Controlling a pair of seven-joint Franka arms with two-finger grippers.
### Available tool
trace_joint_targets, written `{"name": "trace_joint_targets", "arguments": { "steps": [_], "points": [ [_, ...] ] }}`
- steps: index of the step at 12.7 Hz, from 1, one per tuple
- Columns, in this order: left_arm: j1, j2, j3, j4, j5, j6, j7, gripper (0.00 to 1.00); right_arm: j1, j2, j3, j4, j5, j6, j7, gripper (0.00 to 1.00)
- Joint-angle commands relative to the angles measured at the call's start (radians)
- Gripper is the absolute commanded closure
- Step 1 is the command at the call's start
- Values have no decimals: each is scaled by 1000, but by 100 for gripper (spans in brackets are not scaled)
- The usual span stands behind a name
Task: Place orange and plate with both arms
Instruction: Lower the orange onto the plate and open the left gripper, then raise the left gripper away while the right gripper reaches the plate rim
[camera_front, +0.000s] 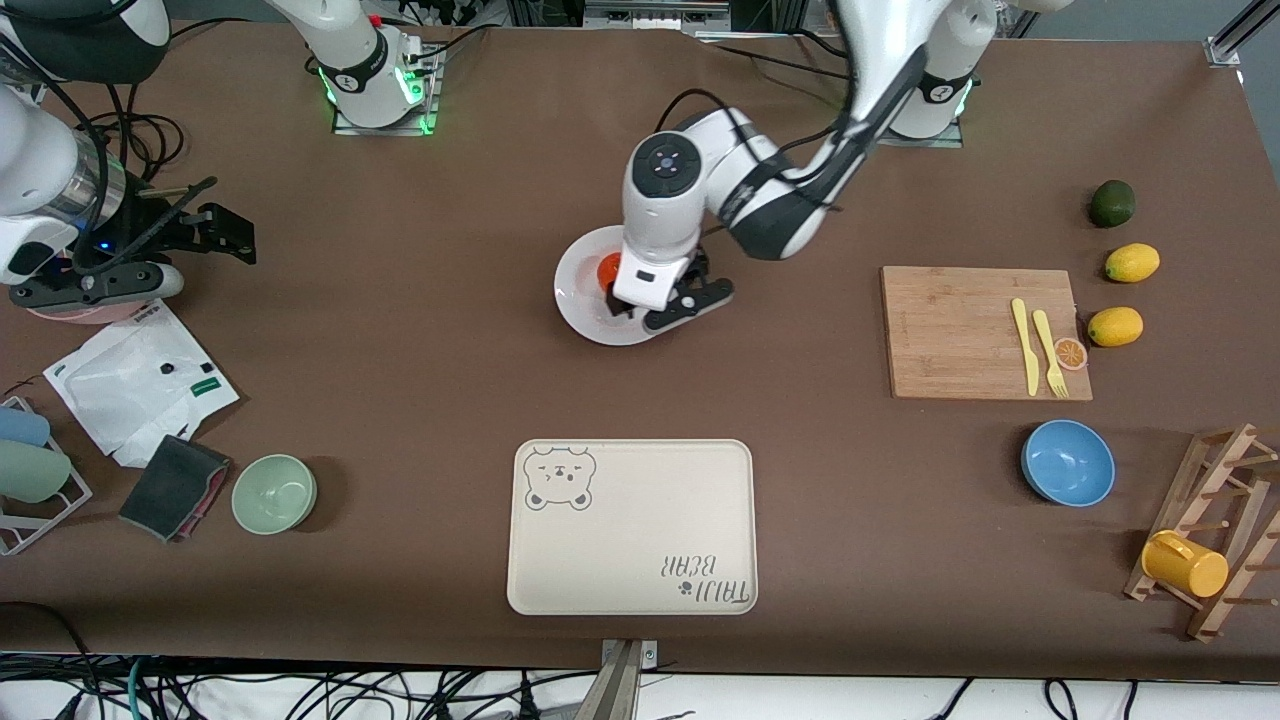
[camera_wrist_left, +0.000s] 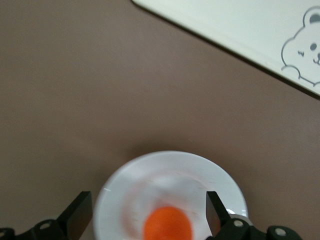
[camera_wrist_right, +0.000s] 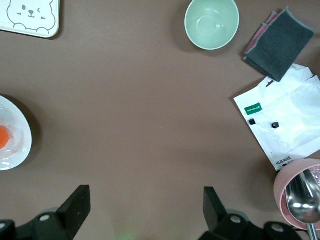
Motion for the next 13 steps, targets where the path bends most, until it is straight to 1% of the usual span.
{"name": "trace_joint_targets", "arguments": {
  "steps": [1,4,6,7,9,11,13],
  "points": [
    [91,-95,0,-20,25,-145,204,0,12,9,8,-5,35,13,16,0],
    [197,-161,3,-20,26,-253,436,0,13,18,13,-7,87,24,17,0],
    [263,-209,3,-20,39,-300,583,0,15,29,13,-7,121,32,19,0],
    [303,-243,3,-18,39,-340,684,0,15,32,13,-7,138,33,18,0],
    [379,-303,0,3,38,-379,882,0,13,65,13,-7,239,38,17,0],
    [407,-329,3,71,38,-475,960,0,19,119,13,-1,315,58,21,0],
    [458,-329,1,152,20,-596,1033,0,21,174,13,-8,444,73,21,0]
  ]
}}
